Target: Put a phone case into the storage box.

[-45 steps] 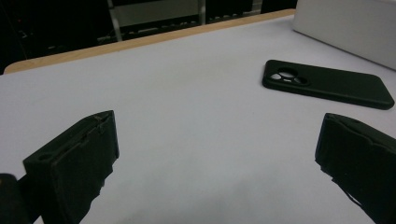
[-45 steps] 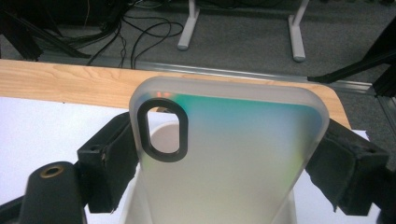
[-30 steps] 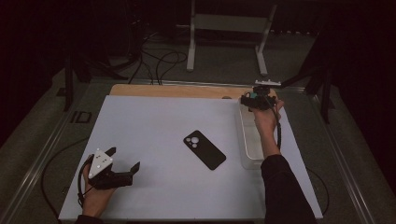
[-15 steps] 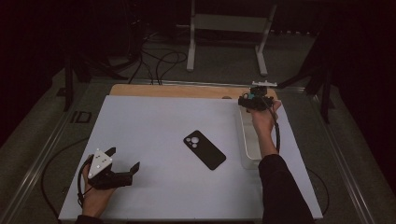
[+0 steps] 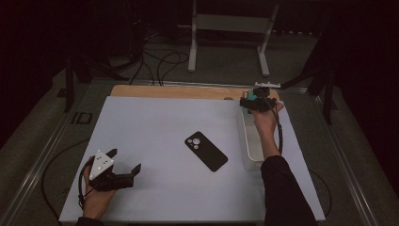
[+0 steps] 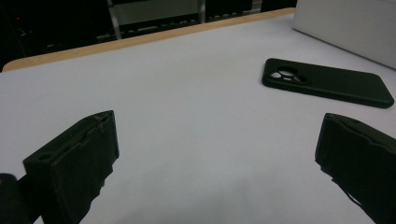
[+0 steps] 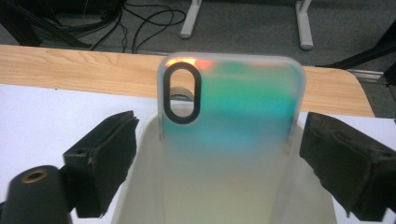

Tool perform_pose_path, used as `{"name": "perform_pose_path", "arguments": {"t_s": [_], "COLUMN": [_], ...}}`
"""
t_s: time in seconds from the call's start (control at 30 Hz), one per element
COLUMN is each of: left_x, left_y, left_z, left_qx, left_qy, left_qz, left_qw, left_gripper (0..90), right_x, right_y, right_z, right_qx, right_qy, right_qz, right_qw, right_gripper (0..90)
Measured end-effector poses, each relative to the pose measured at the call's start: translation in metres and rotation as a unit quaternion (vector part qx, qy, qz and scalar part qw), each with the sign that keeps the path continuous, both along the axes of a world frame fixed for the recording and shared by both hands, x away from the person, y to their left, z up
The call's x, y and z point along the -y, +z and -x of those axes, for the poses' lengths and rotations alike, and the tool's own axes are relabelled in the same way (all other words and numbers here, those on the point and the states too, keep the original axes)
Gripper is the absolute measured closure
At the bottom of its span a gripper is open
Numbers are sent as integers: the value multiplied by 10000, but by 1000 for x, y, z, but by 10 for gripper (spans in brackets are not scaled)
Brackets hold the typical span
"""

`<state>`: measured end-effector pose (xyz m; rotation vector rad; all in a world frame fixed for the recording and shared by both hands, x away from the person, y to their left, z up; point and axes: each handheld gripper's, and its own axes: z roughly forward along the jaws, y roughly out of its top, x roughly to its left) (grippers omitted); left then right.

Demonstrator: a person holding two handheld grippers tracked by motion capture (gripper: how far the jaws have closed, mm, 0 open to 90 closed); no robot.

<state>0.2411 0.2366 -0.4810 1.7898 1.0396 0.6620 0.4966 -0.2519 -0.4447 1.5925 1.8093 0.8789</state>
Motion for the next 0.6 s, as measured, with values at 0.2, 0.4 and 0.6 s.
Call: {"name": "perform_pose_path", "arguments": {"t_s": [0.2,0.4,0.6], "left_x": [0,1,1], "left_y": [0,0,-1], "left_z": [0,0,-1], "left_qx": [-1,-5,-10], "left_qy": [5,6,-5], "left_qz": [5,2,-11], "left_qw": [10000,10000,10000], "left_gripper": [1,1,1], "right_x": [2,5,6], "right_y": [1,7,13], "right_z": [2,7,11], "right_qx": [69,229,356], "right_qy": [-10,-13,49], "right_qz": [-33,-70,-96], "right_qw": [10000,9997,9993], "right_gripper": [103,103,103]}}
